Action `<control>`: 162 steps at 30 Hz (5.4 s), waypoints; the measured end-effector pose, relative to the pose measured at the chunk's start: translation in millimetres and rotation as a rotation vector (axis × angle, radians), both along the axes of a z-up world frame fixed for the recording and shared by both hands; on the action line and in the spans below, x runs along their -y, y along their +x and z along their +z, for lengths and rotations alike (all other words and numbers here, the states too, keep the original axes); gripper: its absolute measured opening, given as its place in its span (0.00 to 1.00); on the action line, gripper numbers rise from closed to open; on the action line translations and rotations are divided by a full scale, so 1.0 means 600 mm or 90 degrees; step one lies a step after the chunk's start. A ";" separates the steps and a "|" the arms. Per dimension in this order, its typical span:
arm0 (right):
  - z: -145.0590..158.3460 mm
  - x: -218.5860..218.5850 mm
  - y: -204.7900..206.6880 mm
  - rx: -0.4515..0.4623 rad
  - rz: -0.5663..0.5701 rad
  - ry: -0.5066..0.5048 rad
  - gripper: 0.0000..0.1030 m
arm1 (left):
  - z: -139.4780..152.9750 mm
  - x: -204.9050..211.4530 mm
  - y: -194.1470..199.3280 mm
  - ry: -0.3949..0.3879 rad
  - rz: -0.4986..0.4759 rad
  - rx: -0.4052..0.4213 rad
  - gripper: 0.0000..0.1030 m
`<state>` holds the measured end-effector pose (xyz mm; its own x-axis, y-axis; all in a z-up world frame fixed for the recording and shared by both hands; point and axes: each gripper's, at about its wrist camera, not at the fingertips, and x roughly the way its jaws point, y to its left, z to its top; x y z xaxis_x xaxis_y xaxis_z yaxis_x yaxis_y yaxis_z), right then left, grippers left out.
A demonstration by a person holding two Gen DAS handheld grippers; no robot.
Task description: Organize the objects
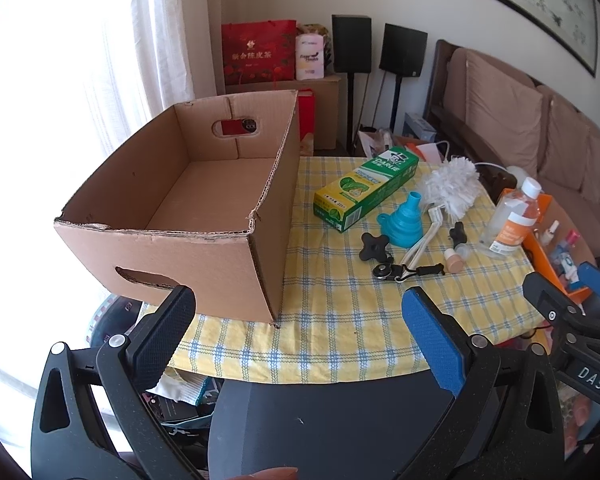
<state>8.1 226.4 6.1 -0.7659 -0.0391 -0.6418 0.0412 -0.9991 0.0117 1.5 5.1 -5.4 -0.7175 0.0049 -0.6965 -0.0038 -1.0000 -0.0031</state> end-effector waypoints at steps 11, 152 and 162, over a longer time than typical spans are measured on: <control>0.001 -0.002 0.000 -0.001 -0.002 0.002 1.00 | -0.002 -0.003 -0.004 0.005 -0.011 0.003 1.00; 0.007 -0.172 -0.203 -0.028 0.012 -0.046 0.28 | -0.157 -0.212 -0.209 -0.052 -0.387 0.114 0.44; -0.004 -0.185 -0.207 -0.018 0.008 -0.051 0.28 | -0.200 -0.260 -0.254 -0.109 -0.387 0.163 0.15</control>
<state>-116.1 337.2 3.8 -0.7831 -0.0999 -0.6138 0.0556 -0.9943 0.0910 -150.7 160.9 -125.6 -0.4346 0.2291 -0.8710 -0.5853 -0.8069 0.0798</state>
